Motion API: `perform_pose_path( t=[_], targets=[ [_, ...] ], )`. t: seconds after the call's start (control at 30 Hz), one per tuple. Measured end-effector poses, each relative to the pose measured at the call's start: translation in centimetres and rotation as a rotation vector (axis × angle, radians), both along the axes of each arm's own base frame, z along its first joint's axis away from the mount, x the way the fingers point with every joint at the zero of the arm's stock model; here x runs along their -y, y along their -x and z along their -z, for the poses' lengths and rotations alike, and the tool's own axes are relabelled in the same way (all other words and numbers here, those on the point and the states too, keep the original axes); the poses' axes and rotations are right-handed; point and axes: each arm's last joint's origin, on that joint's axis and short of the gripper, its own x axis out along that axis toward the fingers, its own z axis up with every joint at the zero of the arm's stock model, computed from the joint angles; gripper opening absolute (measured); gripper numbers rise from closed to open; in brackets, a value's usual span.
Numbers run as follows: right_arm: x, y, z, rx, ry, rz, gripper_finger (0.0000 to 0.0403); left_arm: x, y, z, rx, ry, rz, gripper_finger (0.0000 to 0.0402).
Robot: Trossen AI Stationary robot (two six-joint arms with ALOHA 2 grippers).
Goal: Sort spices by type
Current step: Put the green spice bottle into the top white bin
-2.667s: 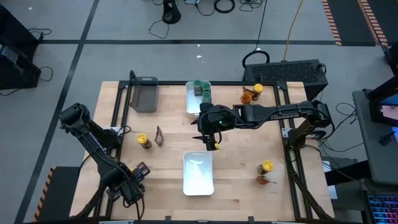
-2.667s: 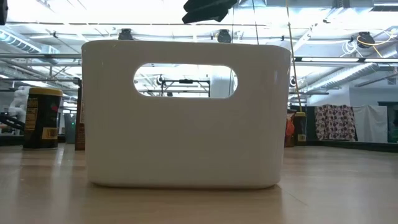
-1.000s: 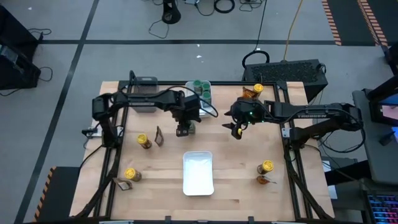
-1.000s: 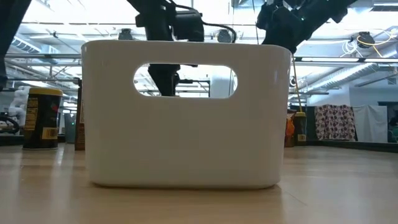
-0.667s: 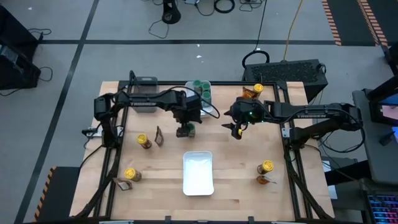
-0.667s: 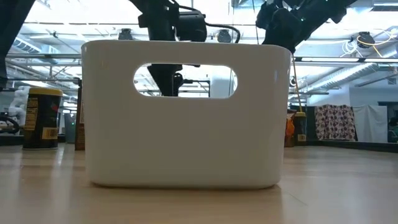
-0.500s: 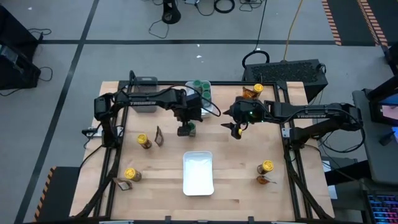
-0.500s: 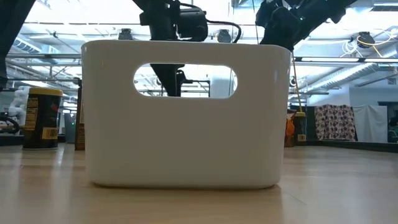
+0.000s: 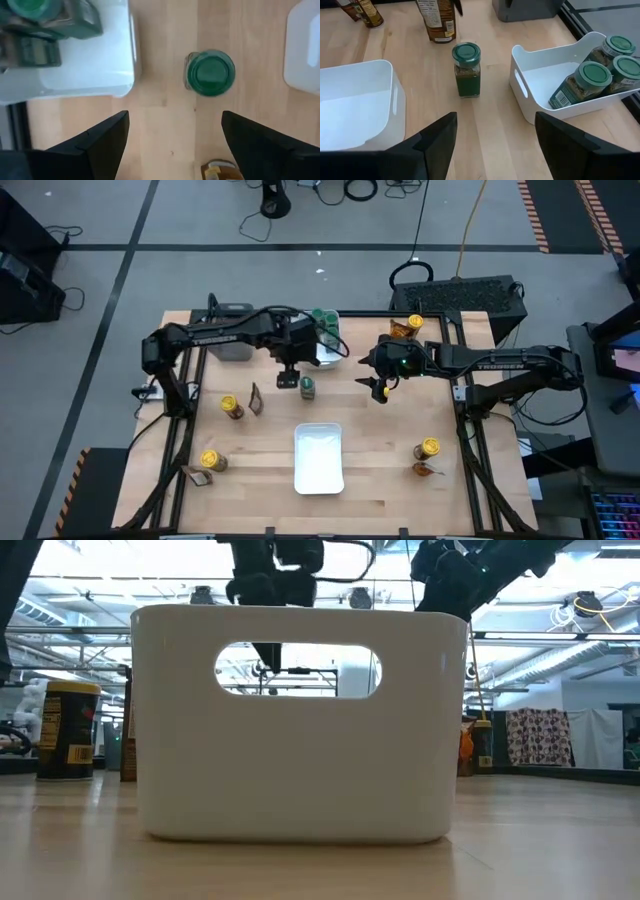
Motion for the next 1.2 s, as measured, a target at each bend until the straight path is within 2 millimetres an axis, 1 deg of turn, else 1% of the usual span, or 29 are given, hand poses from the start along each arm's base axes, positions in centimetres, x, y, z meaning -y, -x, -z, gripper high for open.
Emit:
perform_pose_path(
  t=[0.1, 0.2, 0.27, 0.4, 0.47, 0.6, 0.67, 0.77, 0.87, 0.97, 1.07, 1.2],
  targets=[
    [0.0, 0.0, 0.0, -0.001, 0.006, -0.003, 0.0249, 0.2, 1.7, -1.4, 0.029, -0.002, -0.026, 0.0322],
    [0.0, 0.0, 0.0, -0.003, 0.022, -0.014, 0.0249, 0.6, 3.9, -2.3, 0.078, -0.004, -0.057, 0.0322],
    [0.0, 0.0, 0.0, -0.006, 0.037, -0.025, 0.0249, 1.0, 5.3, -2.9, 0.166, -0.015, -0.079, 0.0322],
    [0.0, 0.0, 0.0, -0.007, 0.062, -0.042, 0.0249, 1.9, 8.5, -2.6, 0.326, -0.018, -0.133, 0.0322],
    [0.0, -0.1, -0.2, 0.010, 0.065, -0.041, 0.0249, 2.6, 9.9, -1.9, 0.412, -0.009, -0.160, 0.0322],
    [0.2, -0.8, -1.2, 0.135, 0.088, -0.039, 0.0249, 4.1, 12.1, -0.5, 0.636, 0.002, -0.154, 0.0322],
    [0.2, -1.1, -1.6, 0.192, 0.076, -0.027, 0.0249, 4.7, 13.0, 0.6, 0.732, 0.013, -0.151, 0.0322],
    [0.3, -1.7, -1.5, 0.226, 0.061, -0.023, 0.0249, 5.2, 14.1, 2.6, 0.823, 0.041, -0.162, 0.0322],
    [0.4, -2.3, -0.6, 0.186, 0.044, -0.018, 0.0249, 5.6, 14.8, 4.5, 0.896, 0.061, -0.170, 0.0322],
    [0.5, -3.4, 0.2, 0.149, 0.011, -0.004, 0.0249, 5.7, 15.0, 6.1, 0.957, 0.060, -0.165, 0.0322],
    [0.7, -5.1, 0.4, 0.102, -0.012, -0.012, 0.0249, 5.7, 15.1, 7.2, 0.995, 0.059, -0.162, 0.0322],
    [1.1, -7.9, 0.4, -0.020, -0.021, -0.024, 0.0249, 5.7, 15.3, 8.3, 1.019, 0.054, -0.156, 0.0322]
  ],
)
